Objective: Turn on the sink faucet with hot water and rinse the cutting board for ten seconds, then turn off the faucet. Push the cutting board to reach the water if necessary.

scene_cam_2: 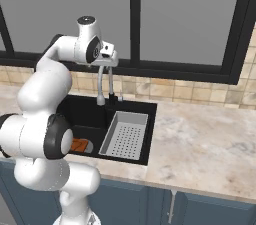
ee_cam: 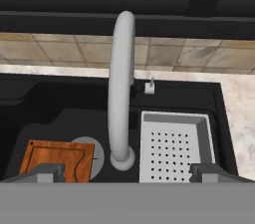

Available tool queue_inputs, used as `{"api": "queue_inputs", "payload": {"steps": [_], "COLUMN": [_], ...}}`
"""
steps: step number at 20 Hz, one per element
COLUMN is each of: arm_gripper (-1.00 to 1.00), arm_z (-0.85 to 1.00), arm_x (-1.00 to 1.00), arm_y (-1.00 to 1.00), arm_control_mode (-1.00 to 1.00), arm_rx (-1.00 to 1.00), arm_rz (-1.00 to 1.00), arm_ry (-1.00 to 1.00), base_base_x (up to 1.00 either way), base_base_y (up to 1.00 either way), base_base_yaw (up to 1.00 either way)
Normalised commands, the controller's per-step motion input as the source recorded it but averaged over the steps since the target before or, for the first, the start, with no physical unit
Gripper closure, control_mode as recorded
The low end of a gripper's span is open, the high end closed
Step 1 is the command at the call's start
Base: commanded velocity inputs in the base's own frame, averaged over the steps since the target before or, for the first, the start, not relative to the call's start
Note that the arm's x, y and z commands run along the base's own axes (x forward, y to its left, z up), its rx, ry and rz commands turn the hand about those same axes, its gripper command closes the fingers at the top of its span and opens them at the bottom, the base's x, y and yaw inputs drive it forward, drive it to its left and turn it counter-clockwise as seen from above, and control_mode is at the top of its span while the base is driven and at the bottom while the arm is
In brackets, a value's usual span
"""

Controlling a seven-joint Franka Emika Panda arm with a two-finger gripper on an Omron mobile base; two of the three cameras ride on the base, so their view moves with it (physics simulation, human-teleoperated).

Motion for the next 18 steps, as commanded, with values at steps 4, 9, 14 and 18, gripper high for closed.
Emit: {"api": "queue_inputs", "payload": {"steps": [4, 9, 14, 18], "arm_gripper": [-1.0, -1.0, -1.0, -1.0], "arm_z": [-0.4, -0.36, -0.21, -0.15], "arm_x": [0.04, 0.03, 0.0, 0.0], "arm_y": [0.0, 0.0, 0.1, 0.12], "arm_control_mode": [-1.0, -1.0, -1.0, -1.0], "arm_rx": [-0.02, -0.03, -0.01, 0.0], "arm_rz": [0.09, 0.06, 0.0, 0.0], "arm_ry": [0.0, 0.0, 0.0, 0.0], "base_base_x": [0.0, 0.0, 0.0, 0.0], "base_base_y": [0.0, 0.0, 0.0, 0.0], "base_base_yaw": [0.0, 0.0, 0.0, 0.0]}}
